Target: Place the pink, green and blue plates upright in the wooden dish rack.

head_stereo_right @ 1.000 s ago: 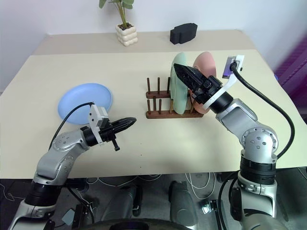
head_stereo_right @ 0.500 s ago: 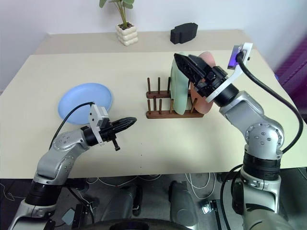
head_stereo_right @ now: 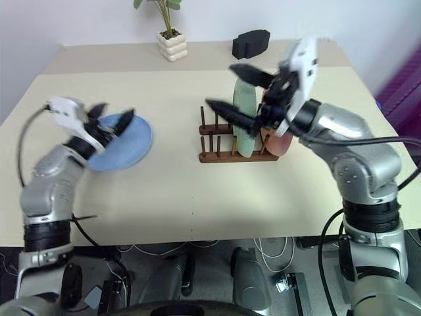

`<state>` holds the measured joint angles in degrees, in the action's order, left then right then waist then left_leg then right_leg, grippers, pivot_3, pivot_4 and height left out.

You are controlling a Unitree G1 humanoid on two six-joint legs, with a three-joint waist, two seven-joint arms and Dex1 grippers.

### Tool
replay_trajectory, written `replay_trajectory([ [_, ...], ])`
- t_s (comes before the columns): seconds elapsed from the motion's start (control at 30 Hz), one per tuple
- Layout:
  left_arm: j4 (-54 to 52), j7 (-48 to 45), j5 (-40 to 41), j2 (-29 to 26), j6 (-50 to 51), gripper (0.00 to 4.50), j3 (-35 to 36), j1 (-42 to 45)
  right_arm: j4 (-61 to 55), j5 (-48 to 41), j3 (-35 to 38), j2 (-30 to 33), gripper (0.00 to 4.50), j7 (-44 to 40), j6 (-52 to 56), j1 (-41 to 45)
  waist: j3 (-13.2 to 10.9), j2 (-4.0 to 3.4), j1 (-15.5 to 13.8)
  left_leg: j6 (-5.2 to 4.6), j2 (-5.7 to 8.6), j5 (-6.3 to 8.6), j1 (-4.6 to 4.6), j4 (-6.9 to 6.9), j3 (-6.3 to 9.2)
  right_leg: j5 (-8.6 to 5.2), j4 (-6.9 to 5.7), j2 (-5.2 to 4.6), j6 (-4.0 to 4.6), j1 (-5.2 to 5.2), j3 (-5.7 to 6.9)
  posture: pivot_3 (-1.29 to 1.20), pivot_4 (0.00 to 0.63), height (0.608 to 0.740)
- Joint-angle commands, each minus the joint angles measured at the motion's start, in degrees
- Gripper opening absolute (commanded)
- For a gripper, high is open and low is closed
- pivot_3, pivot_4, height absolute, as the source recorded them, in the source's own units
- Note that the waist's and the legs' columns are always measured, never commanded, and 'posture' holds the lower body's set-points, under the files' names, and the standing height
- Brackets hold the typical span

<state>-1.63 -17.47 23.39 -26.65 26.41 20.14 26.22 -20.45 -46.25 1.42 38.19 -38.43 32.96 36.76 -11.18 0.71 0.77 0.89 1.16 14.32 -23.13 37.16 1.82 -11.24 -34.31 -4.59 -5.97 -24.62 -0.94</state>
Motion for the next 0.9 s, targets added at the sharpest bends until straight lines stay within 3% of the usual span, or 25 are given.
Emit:
replay_trajectory([
  [0.03,5.4,11.2,-2.9,-2.6,7.2,4.44,5.9,2.9,0.1,3.0,-0.4,-1.3,4.5,-2.4,-2.9,1.5,0.0,0.01,0.0,0.0,0.02,0.0,-0.01,0.01,0.0,0.03,0.01,-0.02,-0.05,0.0,0.0,0.0,0.15,0.736],
  [0.13,7.0,15.0,-1.2,-3.7,14.1,4.44,9.7,3.4,0.9,5.4,-1.6,-2.4,4.5,-4.0,-3.9,1.8,0.0,0.09,0.0,0.0,0.04,0.0,-0.03,0.03,-0.02,0.09,0.05,-0.07,-0.15,0.01,-0.02,0.0,0.15,0.736],
  [0.27,7.5,15.3,-0.2,-3.5,21.5,4.44,9.8,2.4,0.7,6.6,-2.1,-4.1,4.5,-4.8,-4.0,1.6,0.0,0.29,-0.2,0.03,0.04,-0.01,-0.07,0.03,0.07,0.09,0.04,-0.07,-0.15,0.0,0.05,0.0,0.15,0.736],
  [0.5,6.5,14.4,1.6,-1.0,26.2,4.44,9.0,1.0,-0.4,7.9,-2.1,-5.4,4.5,-5.0,-3.8,0.5,0.0,0.31,-0.1,0.08,0.03,-0.02,-0.06,0.02,0.07,0.1,0.03,-0.08,-0.12,-0.01,0.04,0.0,0.15,0.736],
  [0.6,7.2,15.7,0.5,0.2,24.6,3.62,9.1,0.7,-0.6,8.5,-2.0,-5.6,4.5,-4.9,-3.7,0.2,0.0,0.31,-0.1,0.1,0.03,-0.03,-0.06,0.01,0.07,0.11,0.03,-0.08,-0.11,-0.02,0.03,0.0,0.15,0.736],
  [0.83,8.3,16.3,0.3,1.7,19.7,0.04,9.3,1.4,0.4,10.3,-2.2,-5.9,4.5,-4.4,-3.5,-0.1,0.0,0.32,-0.3,0.12,0.04,-0.03,-0.05,0.01,0.06,0.12,0.03,-0.1,-0.1,-0.02,0.03,0.0,0.15,0.736],
  [0.9,7.2,15.3,1.9,2.8,16.8,0.04,9.9,2.5,1.3,11.8,-2.7,-6.0,4.5,-4.0,-3.8,0.2,0.0,0.32,-0.3,0.15,0.04,-0.05,-0.05,0.01,0.06,0.12,0.03,-0.11,-0.07,-0.02,0.03,0.0,0.15,0.736],
])
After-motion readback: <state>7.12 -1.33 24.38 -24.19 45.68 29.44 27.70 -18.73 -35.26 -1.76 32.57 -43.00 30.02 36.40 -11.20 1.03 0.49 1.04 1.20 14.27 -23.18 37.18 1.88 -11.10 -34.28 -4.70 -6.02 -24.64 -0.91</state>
